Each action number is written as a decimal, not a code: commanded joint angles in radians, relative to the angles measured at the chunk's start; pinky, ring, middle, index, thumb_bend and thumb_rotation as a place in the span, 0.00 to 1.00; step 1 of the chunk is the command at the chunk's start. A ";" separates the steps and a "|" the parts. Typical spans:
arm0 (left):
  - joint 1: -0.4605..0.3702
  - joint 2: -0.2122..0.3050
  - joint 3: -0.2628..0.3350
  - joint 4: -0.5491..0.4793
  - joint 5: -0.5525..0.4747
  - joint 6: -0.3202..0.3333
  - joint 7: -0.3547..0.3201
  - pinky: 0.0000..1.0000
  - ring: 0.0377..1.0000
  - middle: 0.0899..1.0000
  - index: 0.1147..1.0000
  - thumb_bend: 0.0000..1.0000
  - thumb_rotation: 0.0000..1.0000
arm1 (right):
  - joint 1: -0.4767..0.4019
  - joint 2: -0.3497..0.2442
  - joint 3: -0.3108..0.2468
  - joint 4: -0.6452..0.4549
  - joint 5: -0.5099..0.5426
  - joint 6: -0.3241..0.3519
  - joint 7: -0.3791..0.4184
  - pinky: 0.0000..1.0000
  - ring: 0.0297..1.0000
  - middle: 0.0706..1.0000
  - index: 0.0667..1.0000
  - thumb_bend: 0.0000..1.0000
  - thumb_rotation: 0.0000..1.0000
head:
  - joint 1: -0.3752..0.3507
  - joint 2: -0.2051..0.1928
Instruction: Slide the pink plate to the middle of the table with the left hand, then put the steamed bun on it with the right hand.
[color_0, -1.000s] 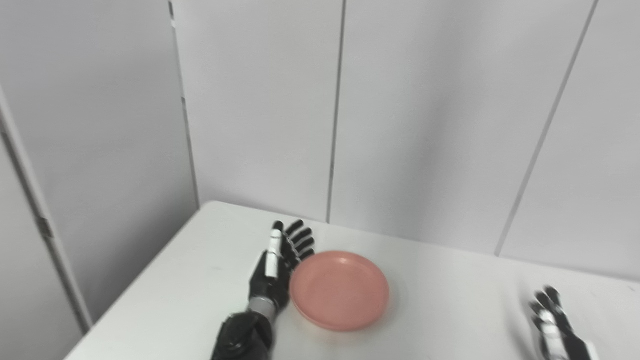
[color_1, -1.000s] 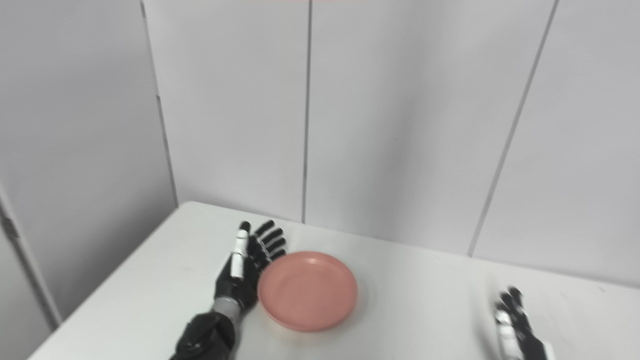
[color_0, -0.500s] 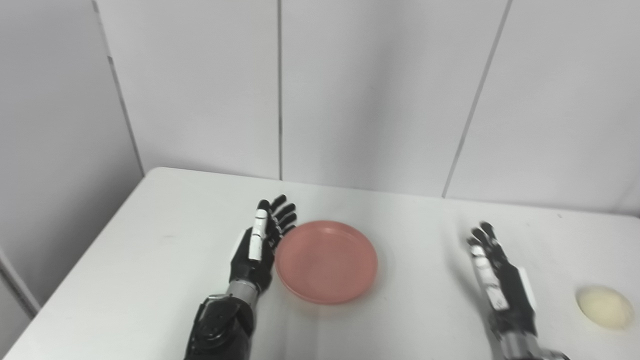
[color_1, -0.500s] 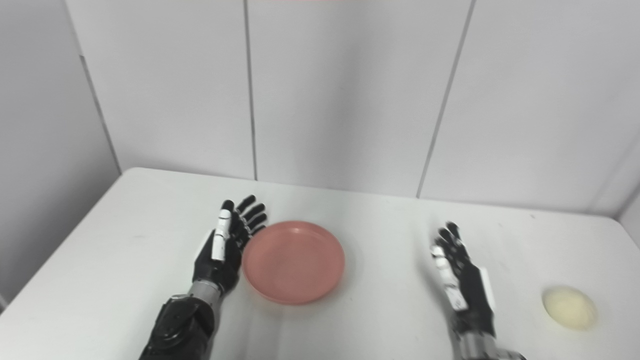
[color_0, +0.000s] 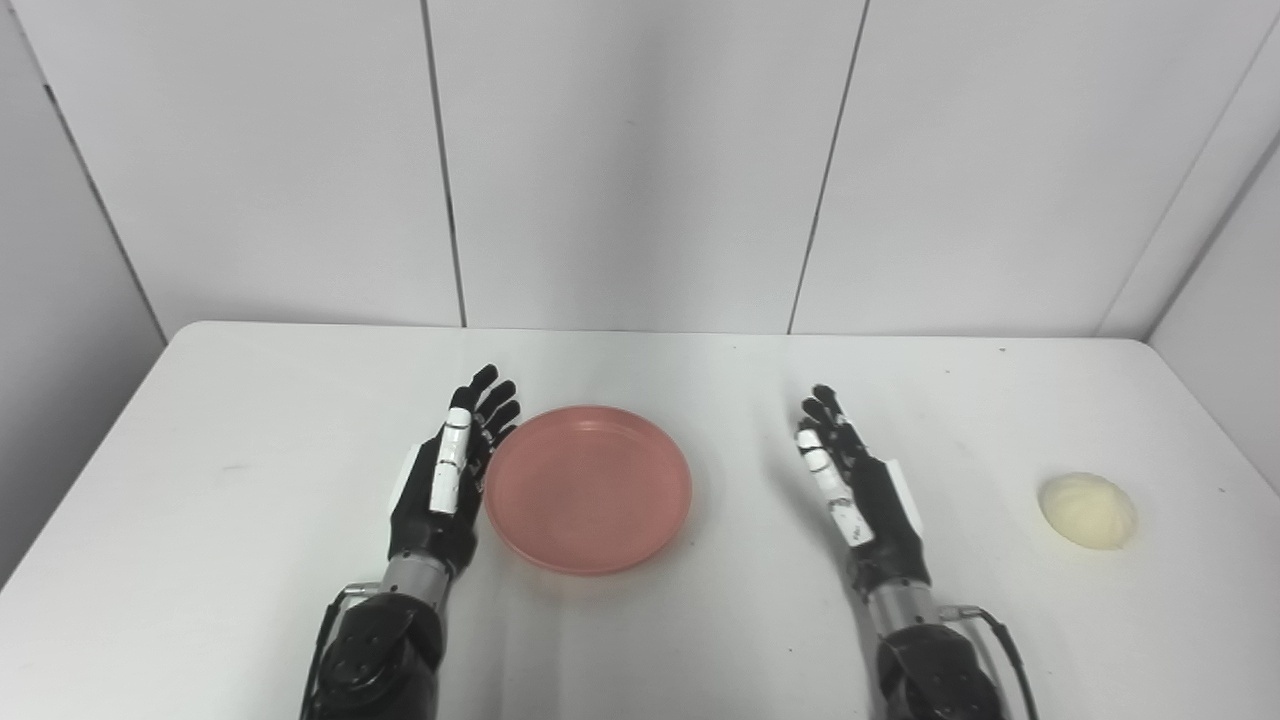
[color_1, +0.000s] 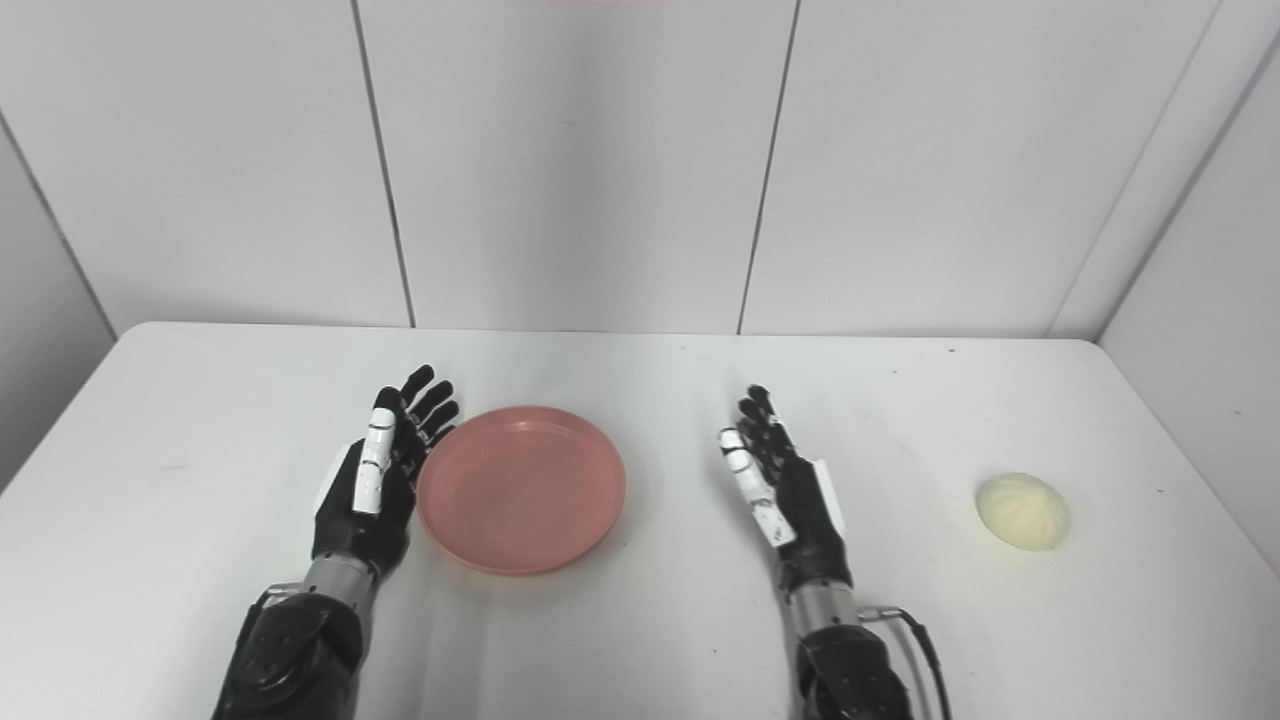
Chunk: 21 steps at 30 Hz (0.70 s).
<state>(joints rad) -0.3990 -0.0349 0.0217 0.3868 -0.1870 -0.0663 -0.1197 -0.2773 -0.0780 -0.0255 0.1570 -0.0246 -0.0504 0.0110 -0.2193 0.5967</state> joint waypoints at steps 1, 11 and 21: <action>0.002 0.006 -0.014 0.000 0.011 -0.002 -0.020 0.94 0.93 0.92 0.90 0.55 0.98 | -0.020 0.003 0.008 -0.029 -0.014 -0.004 -0.007 0.95 0.93 0.93 0.93 0.65 0.80 | -0.002 -0.001; -0.005 0.003 -0.017 0.032 0.028 -0.039 -0.022 0.94 0.94 0.92 0.90 0.55 0.99 | -0.033 -0.047 0.028 -0.057 -0.072 0.011 0.001 0.90 0.90 0.90 0.91 0.63 0.74 | 0.014 -0.020; -0.018 -0.012 -0.024 0.068 0.036 -0.055 -0.023 0.95 0.94 0.93 0.91 0.53 1.00 | -0.086 -0.204 -0.040 -0.244 -0.102 0.160 0.037 0.83 0.87 0.87 0.88 0.66 0.58 | 0.006 -0.062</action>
<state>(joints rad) -0.4220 -0.0353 0.0079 0.4320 -0.1532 -0.0979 -0.1368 -0.3200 -0.2412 -0.0482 -0.0332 -0.1010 0.0905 0.0563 -0.2071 0.5415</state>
